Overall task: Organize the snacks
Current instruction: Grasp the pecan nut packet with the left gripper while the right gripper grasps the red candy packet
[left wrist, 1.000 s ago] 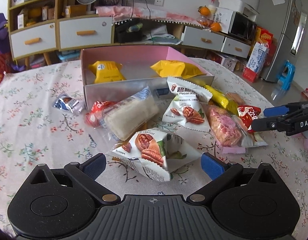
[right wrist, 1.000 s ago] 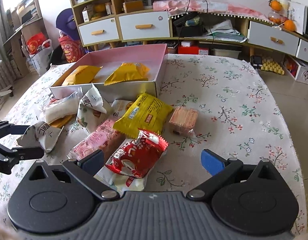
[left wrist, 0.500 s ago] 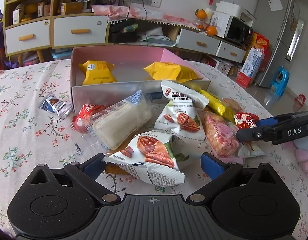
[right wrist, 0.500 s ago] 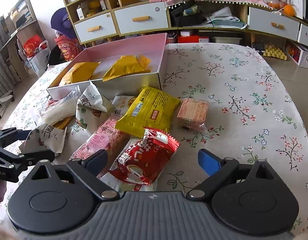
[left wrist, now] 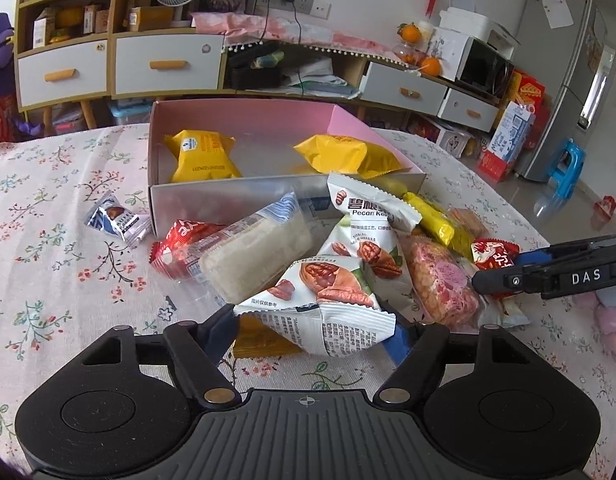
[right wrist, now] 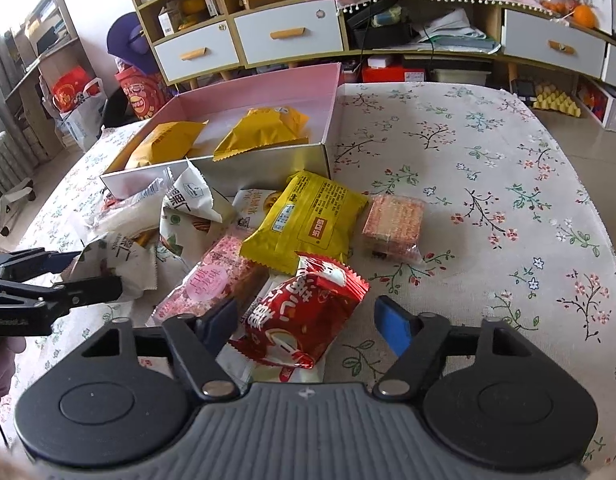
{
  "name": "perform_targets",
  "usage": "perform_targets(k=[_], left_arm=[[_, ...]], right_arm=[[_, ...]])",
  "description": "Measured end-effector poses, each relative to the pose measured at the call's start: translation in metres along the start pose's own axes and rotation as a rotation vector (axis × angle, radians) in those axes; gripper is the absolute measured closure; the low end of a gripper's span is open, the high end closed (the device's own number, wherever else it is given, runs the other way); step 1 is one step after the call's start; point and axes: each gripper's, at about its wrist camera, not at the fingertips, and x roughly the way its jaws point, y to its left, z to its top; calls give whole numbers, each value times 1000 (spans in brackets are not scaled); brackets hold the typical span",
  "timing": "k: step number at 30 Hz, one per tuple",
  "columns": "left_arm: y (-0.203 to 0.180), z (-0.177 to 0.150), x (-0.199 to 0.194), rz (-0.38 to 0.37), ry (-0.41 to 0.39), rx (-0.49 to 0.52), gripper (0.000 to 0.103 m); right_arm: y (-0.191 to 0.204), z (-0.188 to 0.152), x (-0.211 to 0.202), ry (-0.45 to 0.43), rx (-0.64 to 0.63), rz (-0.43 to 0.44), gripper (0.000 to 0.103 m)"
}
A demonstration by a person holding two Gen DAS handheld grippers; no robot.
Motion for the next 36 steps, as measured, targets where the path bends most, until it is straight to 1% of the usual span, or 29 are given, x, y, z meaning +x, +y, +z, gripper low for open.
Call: perform_targets(k=[3,4,5,6,12,14,15,16,18,21,24,29,32,35,36], left_arm=[[-3,0,-1,4,-4,17,34],[-5,1,-1,1,-4,22,54],[-6,1,-1,-13,4,23,65],[-6,2,0,0,13,20,76],[-6,3,1,5,28,14,76],[-6,3,0,-4,18,-11,70],[-6,4,0,-13,16,-21,54],[-8,5,-1,-12,10,-31,30],[-14,6,-3,-5,-30,-45,19],[-23,11,-1,2,-39,-72,13],[-29,16,4,41,-42,-105,12],[-22,23,12,115,-26,-259,14],[-18,25,16,154,-7,-321,15],[-18,25,18,172,19,-355,30],[-18,25,19,174,29,-359,41]], right_arm=[[-2,2,-1,0,18,4,44],[-3,3,-2,0,25,7,46],[-4,3,-2,0,31,8,51],[-6,4,-3,0,39,6,55],[-9,6,-4,-12,42,-28,56],[-8,7,-3,-10,29,-41,56],[-8,7,-4,-9,24,-42,57],[-8,7,-4,-9,20,-42,57],[-6,7,-4,-9,13,-42,57],[-3,8,-6,-15,2,-38,57],[-1,10,-6,-21,-4,-36,57],[2,13,-6,-22,-9,-36,57],[3,14,-5,-21,-11,-35,57],[5,16,-6,-26,-17,-32,57],[6,16,-6,-28,-19,-31,57]])
